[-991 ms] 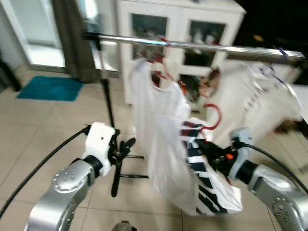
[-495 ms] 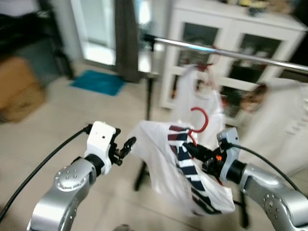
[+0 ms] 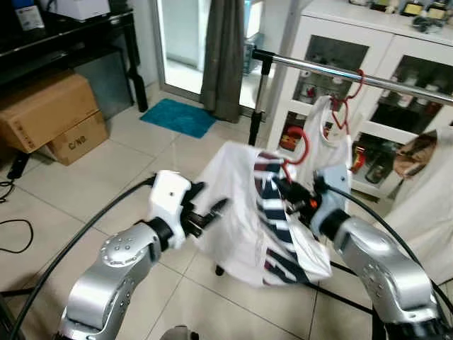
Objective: Hang hanger
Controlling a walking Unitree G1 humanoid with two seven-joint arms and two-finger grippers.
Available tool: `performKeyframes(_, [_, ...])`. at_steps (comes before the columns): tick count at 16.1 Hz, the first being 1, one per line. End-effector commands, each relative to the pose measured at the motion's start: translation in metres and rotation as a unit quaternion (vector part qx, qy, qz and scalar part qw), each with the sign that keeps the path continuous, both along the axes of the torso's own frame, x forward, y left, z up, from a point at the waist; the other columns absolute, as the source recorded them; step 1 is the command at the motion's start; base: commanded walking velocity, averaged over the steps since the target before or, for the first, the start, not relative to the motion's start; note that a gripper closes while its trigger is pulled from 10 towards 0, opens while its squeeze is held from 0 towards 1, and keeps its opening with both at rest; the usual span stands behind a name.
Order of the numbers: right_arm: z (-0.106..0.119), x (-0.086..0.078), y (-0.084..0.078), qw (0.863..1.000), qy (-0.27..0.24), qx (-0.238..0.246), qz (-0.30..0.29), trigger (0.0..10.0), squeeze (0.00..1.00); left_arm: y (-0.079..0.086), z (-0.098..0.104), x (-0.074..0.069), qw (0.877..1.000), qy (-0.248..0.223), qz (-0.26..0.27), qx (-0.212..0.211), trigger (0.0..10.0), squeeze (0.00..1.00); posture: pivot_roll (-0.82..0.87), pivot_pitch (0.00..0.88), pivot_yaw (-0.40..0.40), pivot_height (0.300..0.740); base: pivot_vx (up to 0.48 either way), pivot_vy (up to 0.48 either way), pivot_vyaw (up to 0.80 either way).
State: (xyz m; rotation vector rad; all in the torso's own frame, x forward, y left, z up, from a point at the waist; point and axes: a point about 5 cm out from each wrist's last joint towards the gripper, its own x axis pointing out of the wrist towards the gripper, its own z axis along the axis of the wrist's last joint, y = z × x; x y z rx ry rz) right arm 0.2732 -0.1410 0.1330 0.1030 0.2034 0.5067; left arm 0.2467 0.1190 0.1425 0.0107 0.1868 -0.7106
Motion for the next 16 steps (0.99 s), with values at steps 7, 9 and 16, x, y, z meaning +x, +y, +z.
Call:
performKeyframes(7, [0.022,0.0,0.007,0.999,-0.039,-0.023,-0.002,10.0,0.0,-0.025,0.021,0.03,0.995,-0.031,-0.08,-0.048,10.0,0.0,-0.05,0.0,-0.009,0.71,0.0,0.0,0.0])
performKeyframes(9, [0.027,-0.001,0.006,0.999,-0.046,-0.02,-0.002,10.0,0.0,-0.027,0.02,0.039,0.995,-0.028,-0.084,-0.056,0.0,0.0,-0.06,0.0,-0.007,0.71,0.0,0.0,0.0])
performKeyframes(16, [0.041,-0.002,0.011,0.998,-0.065,-0.006,0.023,10.0,0.0,-0.028,0.009,0.058,0.994,-0.019,-0.092,-0.049,0.0,0.0,-0.06,0.0,-0.025,0.71,0.0,0.0,0.0])
